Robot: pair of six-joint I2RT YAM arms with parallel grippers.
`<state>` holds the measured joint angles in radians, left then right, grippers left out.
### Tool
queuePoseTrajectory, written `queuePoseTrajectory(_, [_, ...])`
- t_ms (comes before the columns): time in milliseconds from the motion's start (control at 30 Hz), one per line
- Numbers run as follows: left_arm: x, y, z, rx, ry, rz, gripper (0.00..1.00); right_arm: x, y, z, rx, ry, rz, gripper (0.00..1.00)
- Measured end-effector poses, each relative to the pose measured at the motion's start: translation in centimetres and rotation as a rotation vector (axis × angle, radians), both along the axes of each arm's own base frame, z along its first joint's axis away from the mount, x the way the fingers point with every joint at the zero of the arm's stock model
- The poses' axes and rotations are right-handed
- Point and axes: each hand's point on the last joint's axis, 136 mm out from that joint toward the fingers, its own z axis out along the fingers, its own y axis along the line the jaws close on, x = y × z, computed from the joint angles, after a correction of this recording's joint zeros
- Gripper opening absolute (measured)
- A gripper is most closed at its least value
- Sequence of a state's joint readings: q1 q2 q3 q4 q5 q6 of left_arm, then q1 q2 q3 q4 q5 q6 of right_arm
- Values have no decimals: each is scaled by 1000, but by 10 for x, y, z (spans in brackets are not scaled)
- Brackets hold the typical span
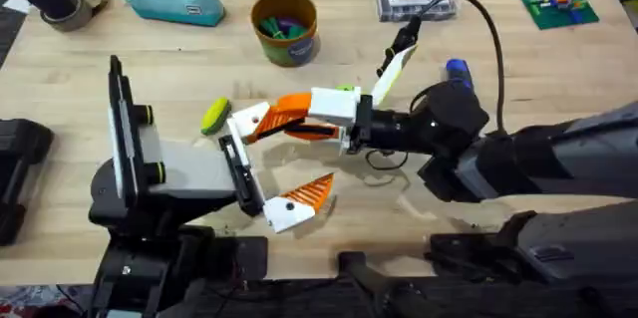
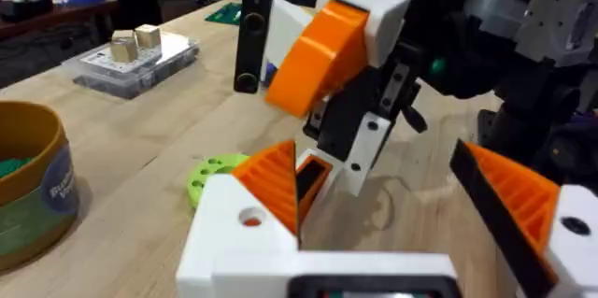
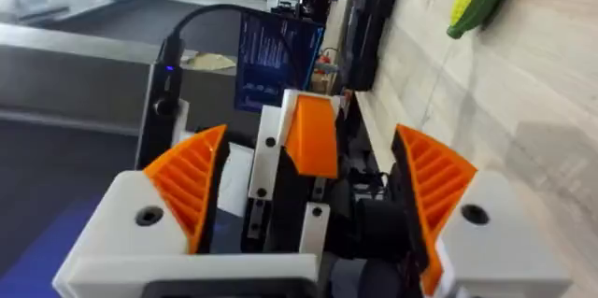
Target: Pick up the gripper from the table and insert it into the empty holder that is missing its gripper. Then pick up a screw, insert it into the mounting hole, and use the screwdriver to tighten it. Finally, clean up the table by picking up the vegetable and placing it into the bucket.
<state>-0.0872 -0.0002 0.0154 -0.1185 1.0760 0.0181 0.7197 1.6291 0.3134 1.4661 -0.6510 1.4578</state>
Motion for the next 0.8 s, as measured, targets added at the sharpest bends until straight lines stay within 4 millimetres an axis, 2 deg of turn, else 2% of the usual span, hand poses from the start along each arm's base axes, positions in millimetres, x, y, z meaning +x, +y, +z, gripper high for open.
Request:
queuePoseTrajectory(433, [0, 0, 0, 0, 1, -3, 992, 6, -4, 0, 0, 0, -18, 994])
queuePoseTrajectory(567, [-1, 0, 0, 0, 1, -4, 992, 27, -19, 0, -5, -18, -87, 995])
queuePoseTrajectory(700, [-1, 0, 0, 0, 1, -4, 992, 66, -44, -11, -74, -6, -199, 996])
queuePoseTrajectory(800, [-1, 0, 0, 0, 0, -5, 992, 92, -55, -18, -166, 9, -234, 996])
